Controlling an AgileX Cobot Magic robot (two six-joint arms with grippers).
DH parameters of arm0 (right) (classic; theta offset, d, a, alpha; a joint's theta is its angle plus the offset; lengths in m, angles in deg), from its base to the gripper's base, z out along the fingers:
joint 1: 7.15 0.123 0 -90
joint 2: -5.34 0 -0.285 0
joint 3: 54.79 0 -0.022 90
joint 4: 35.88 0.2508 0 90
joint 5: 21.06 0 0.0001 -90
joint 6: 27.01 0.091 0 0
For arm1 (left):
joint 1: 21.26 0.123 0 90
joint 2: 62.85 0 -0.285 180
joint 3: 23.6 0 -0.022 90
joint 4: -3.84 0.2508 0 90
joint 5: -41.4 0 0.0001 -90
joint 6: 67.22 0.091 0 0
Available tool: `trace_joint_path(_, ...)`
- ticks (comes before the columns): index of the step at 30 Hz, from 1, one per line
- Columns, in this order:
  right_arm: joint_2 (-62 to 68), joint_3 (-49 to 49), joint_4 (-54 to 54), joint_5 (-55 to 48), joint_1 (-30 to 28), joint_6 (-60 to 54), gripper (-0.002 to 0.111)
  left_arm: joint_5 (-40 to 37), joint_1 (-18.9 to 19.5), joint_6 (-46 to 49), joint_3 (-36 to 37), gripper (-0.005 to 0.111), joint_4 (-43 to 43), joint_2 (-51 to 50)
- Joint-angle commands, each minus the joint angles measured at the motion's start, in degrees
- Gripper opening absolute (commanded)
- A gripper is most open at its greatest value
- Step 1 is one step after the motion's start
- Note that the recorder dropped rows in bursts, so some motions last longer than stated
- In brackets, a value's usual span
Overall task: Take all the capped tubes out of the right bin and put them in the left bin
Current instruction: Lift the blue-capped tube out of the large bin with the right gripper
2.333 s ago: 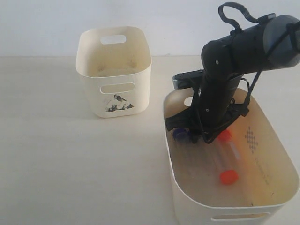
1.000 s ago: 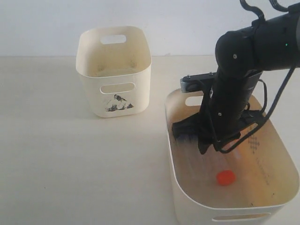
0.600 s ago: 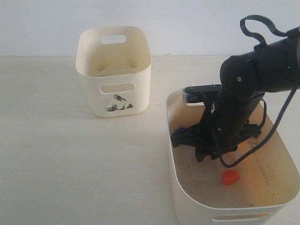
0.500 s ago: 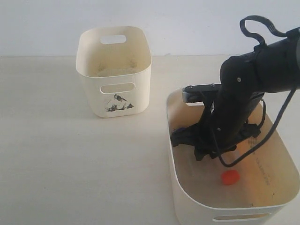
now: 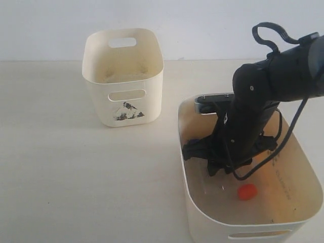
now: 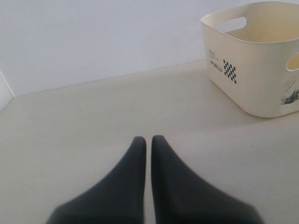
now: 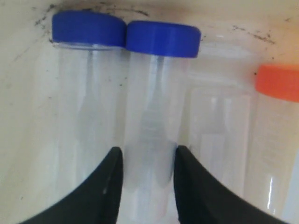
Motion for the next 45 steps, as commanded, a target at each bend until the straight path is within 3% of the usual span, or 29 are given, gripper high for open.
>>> trace_joint_path(1, 2.6, 1.2, -1.2, -0.7, 0.0, -0.4, 0.000, 0.5, -0.1, -0.8, -0.2, 0.004, -0.2, 0.0)
trace_joint_path(4, 2.6, 1.2, -1.2, -1.6, 0.0, 0.1, 0.006, 0.5, -0.1, -0.8, -0.2, 0.004, -0.2, 0.0)
trace_joint_path(7, 2.6, 1.2, -1.2, -3.8, 0.0, 0.1, 0.035, 0.5, -0.1, -0.8, -0.2, 0.004, -0.2, 0.0)
trace_joint_path(9, 2.6, 1.2, -1.2, -5.4, 0.0, 0.1, 0.044, 0.5, -0.1, -0.8, -0.2, 0.004, -0.2, 0.0)
trace_joint_path(13, 2.6, 1.2, -1.2, -6.7, 0.0, 0.1, 0.038, 0.5, -0.1, -0.8, -0.2, 0.004, -0.2, 0.0)
trace_joint_path(16, 2.6, 1.2, -1.5, -4.7, 0.0, 0.1, 0.018, 0.5, -0.1, -0.8, -0.2, 0.004, -0.2, 0.0)
trace_joint_path(18, 2.6, 1.2, -1.5, -4.1, 0.0, -0.9, -0.001, 0.5, -0.1, -0.8, -0.2, 0.004, -0.2, 0.0)
trace_joint_path(29, -4.6, 1.1, -1.7, -8.0, 0.0, -2.9, 0.000, 0.5, -0.1, -0.8, -0.2, 0.004, -0.2, 0.0)
trace_joint_path(39, -30.0, -1.4, -0.1, -11.5, 0.0, -5.6, 0.000, 0.5, -0.1, -0.8, -0.2, 0.004, -0.2, 0.0)
trace_joint_path(45, -43.3, -7.1, 1.1, -6.5, 0.0, -11.1, 0.000, 0.5, -0.1, -0.8, -0.2, 0.004, -0.2, 0.0)
